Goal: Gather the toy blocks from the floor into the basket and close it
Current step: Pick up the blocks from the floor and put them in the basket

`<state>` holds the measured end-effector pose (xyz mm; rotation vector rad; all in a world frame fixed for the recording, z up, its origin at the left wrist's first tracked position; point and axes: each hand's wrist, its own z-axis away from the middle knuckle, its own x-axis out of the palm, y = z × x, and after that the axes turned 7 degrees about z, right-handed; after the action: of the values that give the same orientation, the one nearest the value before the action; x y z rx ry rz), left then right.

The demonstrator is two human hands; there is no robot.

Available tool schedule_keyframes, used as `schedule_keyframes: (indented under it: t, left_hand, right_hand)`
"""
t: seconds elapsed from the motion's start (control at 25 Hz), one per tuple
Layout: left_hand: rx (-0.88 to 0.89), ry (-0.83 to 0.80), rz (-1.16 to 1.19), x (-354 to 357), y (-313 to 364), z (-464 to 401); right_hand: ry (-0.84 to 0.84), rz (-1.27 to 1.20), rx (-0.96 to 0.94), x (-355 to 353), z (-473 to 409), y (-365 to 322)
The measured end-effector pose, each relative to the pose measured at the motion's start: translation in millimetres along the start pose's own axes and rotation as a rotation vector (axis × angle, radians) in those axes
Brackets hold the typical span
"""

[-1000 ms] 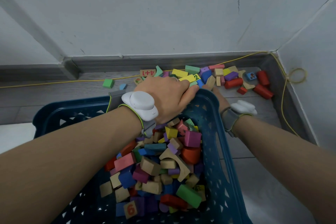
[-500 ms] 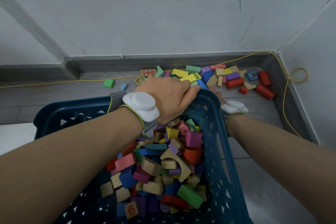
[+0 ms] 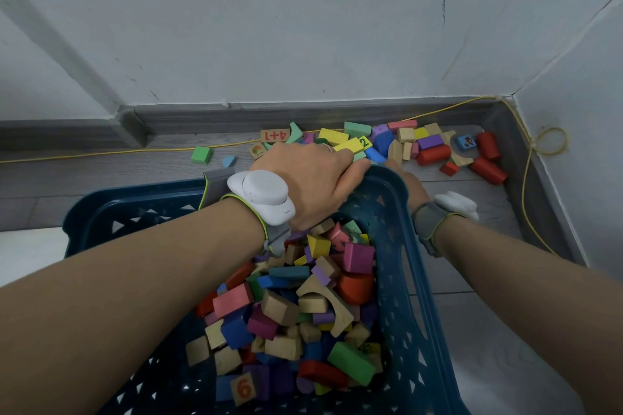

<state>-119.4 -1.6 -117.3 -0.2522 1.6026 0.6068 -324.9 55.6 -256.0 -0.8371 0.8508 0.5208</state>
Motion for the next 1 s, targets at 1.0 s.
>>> schedule_keyframes:
  t: [1.0]
  left_hand:
    - [-0.089,-0.012,0.024,-14.9,-28.0,30.5]
  right_hand:
    - [-0.705,-0.055,-0.451,-144.7,134.1,-110.5]
